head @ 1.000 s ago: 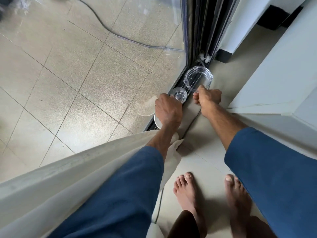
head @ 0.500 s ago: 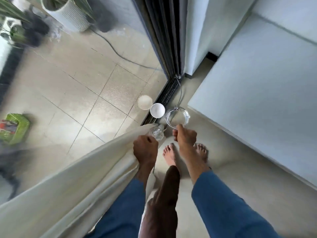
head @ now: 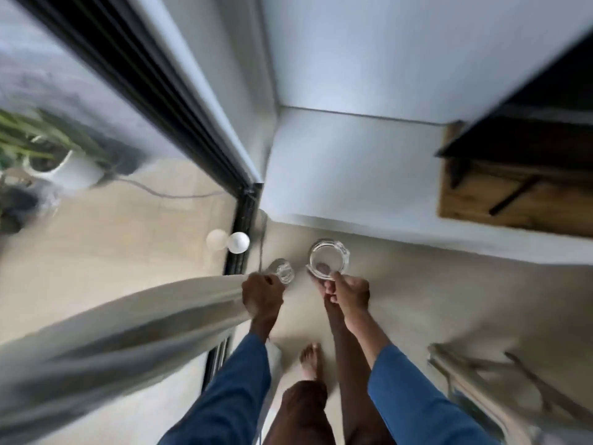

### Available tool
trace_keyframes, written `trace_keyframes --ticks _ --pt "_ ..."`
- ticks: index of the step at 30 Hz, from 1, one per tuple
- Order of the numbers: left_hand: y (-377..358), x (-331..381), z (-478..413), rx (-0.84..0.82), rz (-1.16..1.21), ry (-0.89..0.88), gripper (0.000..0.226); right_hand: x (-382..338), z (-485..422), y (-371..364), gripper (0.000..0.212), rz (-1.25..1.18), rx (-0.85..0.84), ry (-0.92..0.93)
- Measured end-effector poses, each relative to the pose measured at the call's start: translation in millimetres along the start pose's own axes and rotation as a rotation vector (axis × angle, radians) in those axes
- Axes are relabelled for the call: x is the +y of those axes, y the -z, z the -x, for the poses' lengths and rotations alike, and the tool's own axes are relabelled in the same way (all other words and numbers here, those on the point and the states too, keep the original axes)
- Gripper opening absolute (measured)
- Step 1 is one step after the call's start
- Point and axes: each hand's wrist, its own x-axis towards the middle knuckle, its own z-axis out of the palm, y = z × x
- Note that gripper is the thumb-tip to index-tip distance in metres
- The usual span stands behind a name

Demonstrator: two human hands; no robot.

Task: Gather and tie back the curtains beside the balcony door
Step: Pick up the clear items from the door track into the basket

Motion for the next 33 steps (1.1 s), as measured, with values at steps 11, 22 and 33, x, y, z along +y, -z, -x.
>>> trace_keyframes --ticks 11,22,33 --pt "-24.1 -1.3 211.5 -0.291 -0.020 -0.392 0.038 142.1 121.2 184.2 0.035 -0.305 0.297 -0.080" --pt "-142.9 27.4 367.4 -0.590 -0.233 -0.606 0.039 264.6 171.0 360.8 0.016 -0.688 0.633 -0.234" --pt "-318.8 65.8 526.2 -0.686 -0.485 -0.752 0.027 359.6 144.9 537.9 0.015 -0.912 0.785 -0.291"
